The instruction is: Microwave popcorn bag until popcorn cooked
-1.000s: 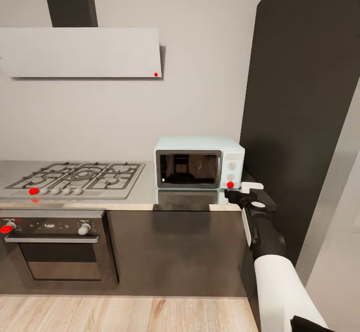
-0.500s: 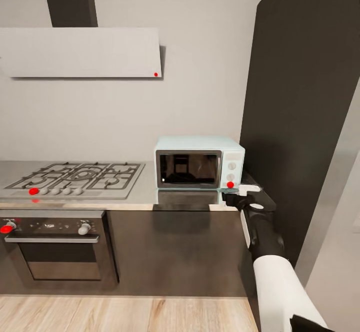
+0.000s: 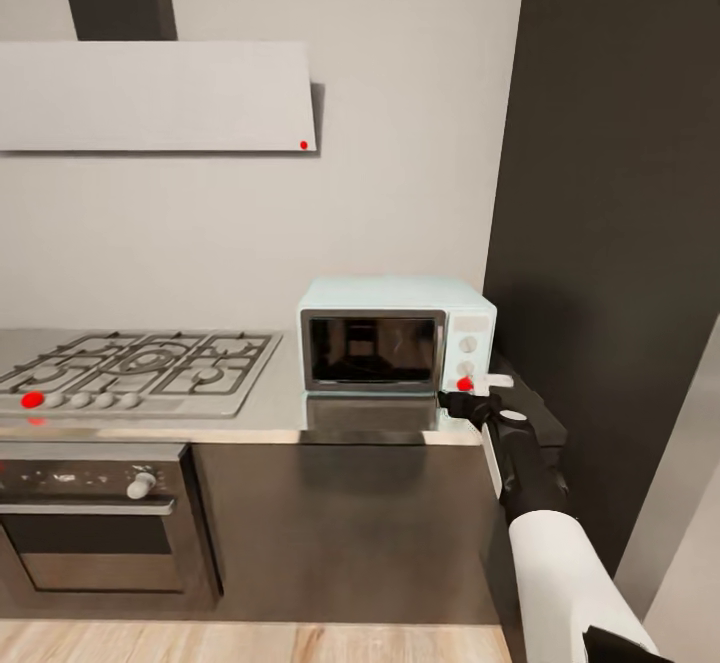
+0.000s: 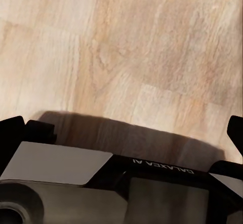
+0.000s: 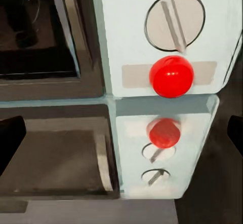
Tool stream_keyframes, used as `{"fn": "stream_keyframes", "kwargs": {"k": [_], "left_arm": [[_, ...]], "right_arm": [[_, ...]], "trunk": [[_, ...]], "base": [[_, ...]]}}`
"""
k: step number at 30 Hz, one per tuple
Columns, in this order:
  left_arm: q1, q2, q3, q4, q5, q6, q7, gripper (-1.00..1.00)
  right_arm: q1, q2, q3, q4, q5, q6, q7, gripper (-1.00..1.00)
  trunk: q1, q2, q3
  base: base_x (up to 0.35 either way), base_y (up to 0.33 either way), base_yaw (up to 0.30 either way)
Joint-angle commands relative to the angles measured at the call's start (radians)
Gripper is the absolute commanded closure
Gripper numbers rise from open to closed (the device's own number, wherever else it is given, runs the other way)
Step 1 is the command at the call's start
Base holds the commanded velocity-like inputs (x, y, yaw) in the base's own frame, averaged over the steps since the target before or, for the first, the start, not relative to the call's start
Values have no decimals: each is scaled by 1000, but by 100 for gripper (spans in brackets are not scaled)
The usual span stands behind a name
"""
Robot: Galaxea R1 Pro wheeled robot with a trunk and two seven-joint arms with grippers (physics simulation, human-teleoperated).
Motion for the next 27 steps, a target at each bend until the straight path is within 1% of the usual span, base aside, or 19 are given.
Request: {"fn": "stream_keyframes", "kwargs": {"k": [1,2,3,4,6,8,10,16,17,20,23,27], "left_arm": [[-1,0,-9,1,9,-5,0,-100],[-1,-1,-9,1,9,-7,0,-100],[-1,-1,-9,1,9,-7,0,-100],[-1,-2,-9,1,9,-7,0,-100],[-1,-3,-10,1,9,-4,0,-100],[-1,-2,-10,1,9,-3,0,-100],[-1,-2,-9,1,9,-4,0,-100],[-1,-2,-8,1,9,-6,0,-100],[-1,-2,-8,1,9,-6,0,-100],[-1,-2,-9,1,9,-6,0,-100],[-1,-2,-8,1,9,-7,0,-100],[-1,-2,-8,1,9,-7,0,-100]], "right_arm": [[-1,-13,-5,-2,9,4,11,-100],[-1,-37,-5,-2,7,5,17,-100],[-1,-52,-5,-2,6,6,26,-100],[-1,-63,-5,-2,6,6,36,-100],[-1,-76,-5,-2,6,7,52,-100],[-1,-79,-4,-2,8,7,55,-100],[-1,-75,-2,-2,13,5,53,-100],[-1,-70,1,-2,12,6,49,-100],[-1,-70,1,-2,11,6,48,100],[-1,-68,2,-2,9,6,46,100],[-1,-55,2,-2,18,5,35,100],[-1,-33,1,-2,19,4,11,100]], "trunk": [[0,-1,-1],[0,-1,-1],[0,-1,-1],[0,-1,-1],[0,-1,-1],[0,-1,-1],[0,-1,-1],[0,-1,-1],[0,-1,-1],[0,-1,-1],[0,-1,-1],[0,-1,-1]], "base": [[53,-29,0],[27,-15,0],[17,-10,0],[11,-20,0],[5,-137,0],[2,-231,0],[1,-191,0],[0,-40,0],[0,-5,0],[0,-2,0],[0,0,0],[0,0,0]]}}
